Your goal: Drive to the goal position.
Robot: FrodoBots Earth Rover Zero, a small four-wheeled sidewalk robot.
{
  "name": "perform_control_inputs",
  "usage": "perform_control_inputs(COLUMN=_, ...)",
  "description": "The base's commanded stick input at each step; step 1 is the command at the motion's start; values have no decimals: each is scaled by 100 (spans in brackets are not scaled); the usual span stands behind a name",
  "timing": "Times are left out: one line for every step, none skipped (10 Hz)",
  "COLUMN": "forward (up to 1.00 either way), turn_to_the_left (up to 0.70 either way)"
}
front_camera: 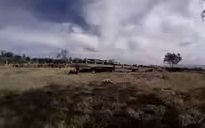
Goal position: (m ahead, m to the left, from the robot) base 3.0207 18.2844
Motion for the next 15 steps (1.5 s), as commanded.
perform_control_inputs(forward=0, turn_to_the_left=9)
perform_control_inputs(forward=0, turn_to_the_left=0)
perform_control_inputs(forward=0, turn_to_the_left=0)
perform_control_inputs(forward=0, turn_to_the_left=0)
perform_control_inputs(forward=0, turn_to_the_left=0)
perform_control_inputs(forward=0, turn_to_the_left=0)
perform_control_inputs(forward=0, turn_to_the_left=0)
perform_control_inputs(forward=0, turn_to_the_left=0)
perform_control_inputs(forward=0, turn_to_the_left=0)
perform_control_inputs(forward=0, turn_to_the_left=0)
perform_control_inputs(forward=0, turn_to_the_left=3)
perform_control_inputs(forward=0, turn_to_the_left=26)
perform_control_inputs(forward=0, turn_to_the_left=45)
perform_control_inputs(forward=0, turn_to_the_left=45)
perform_control_inputs(forward=0, turn_to_the_left=45)
